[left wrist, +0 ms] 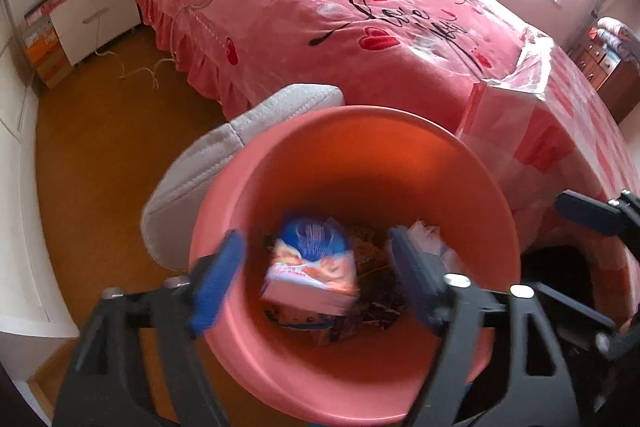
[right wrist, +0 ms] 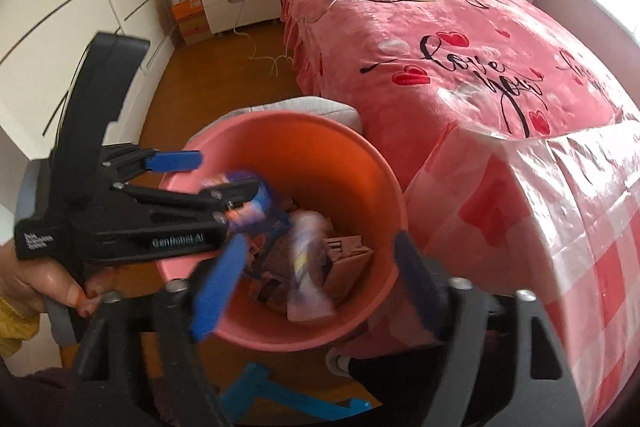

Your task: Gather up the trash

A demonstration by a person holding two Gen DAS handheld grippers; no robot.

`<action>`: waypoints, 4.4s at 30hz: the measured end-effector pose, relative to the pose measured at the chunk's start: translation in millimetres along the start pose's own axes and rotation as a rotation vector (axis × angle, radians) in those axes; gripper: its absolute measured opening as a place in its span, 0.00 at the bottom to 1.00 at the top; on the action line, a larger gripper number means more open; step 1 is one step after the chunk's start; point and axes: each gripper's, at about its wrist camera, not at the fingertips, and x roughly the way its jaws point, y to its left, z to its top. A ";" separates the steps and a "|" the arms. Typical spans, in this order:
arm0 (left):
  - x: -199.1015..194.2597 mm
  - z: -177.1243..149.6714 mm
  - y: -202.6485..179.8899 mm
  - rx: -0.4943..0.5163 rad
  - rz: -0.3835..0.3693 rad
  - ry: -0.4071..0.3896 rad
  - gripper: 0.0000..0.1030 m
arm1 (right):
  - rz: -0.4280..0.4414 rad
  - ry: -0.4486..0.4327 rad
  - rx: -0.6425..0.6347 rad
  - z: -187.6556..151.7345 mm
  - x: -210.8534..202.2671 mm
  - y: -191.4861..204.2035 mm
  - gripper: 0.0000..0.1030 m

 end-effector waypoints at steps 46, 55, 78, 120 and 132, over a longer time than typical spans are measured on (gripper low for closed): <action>-37.7 26.4 -84.4 0.156 -0.056 -0.078 0.82 | -0.111 -0.164 0.254 -38.0 -84.8 -82.4 0.87; -41.0 27.8 -111.1 0.211 -0.064 -0.081 0.82 | -0.134 -0.187 0.303 -52.0 -97.2 -100.0 0.87; -46.6 27.6 -218.1 0.378 -0.122 -0.103 0.82 | -0.243 -0.283 0.478 -112.8 -138.8 -168.9 0.87; -51.2 16.6 -405.4 0.562 -0.238 -0.202 0.92 | -0.599 -0.458 0.783 -228.6 -240.0 -274.6 0.88; -52.6 6.8 -452.7 0.600 -0.257 -0.262 0.95 | -0.721 -0.510 0.871 -259.5 -267.9 -291.7 0.91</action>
